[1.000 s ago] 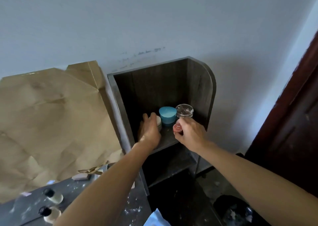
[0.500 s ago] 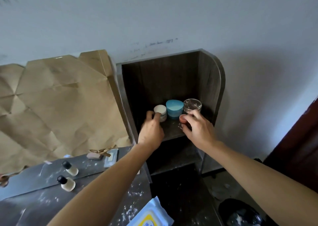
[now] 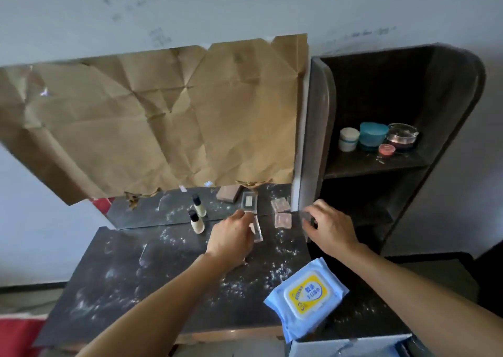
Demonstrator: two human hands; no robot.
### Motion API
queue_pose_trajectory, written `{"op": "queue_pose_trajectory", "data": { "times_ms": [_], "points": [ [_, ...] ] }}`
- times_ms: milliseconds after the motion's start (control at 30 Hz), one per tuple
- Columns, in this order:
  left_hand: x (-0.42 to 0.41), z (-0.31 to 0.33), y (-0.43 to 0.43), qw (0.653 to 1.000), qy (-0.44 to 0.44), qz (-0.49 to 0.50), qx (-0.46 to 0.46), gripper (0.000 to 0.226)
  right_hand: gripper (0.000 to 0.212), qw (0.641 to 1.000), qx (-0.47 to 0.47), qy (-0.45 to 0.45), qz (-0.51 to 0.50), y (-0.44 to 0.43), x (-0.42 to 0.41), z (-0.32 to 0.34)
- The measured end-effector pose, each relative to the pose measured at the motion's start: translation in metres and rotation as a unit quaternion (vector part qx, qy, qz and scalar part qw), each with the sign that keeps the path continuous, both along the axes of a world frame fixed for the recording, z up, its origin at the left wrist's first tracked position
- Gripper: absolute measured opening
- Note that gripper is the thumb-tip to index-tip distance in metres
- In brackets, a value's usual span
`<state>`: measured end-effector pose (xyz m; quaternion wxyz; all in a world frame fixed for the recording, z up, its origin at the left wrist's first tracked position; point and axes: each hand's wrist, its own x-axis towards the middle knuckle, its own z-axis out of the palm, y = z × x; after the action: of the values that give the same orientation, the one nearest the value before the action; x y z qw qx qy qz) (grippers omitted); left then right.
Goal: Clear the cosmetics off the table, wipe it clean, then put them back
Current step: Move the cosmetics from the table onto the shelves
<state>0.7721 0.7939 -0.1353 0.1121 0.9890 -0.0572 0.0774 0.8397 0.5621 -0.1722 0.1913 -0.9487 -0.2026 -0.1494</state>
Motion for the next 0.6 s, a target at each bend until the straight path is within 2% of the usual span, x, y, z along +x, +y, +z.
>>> {"op": "queue_pose_trajectory", "data": {
  "times_ms": [300, 433, 600],
  "points": [
    [-0.039, -0.043, 0.12, 0.99, 0.055, 0.126, -0.015, 0.025, 0.025, 0.99, -0.058, 0.105, 0.078, 0.111, -0.011, -0.035],
    [-0.022, -0.071, 0.158, 0.974, 0.102, 0.198, -0.049, 0.028, 0.038, 0.978, -0.108, 0.156, 0.086, 0.149, 0.006, -0.062],
    [0.017, -0.113, 0.194, 0.937, 0.155, 0.284, -0.13, 0.029, 0.056, 0.947, -0.151, 0.271, 0.078, 0.199, 0.032, -0.116]
  ]
}}
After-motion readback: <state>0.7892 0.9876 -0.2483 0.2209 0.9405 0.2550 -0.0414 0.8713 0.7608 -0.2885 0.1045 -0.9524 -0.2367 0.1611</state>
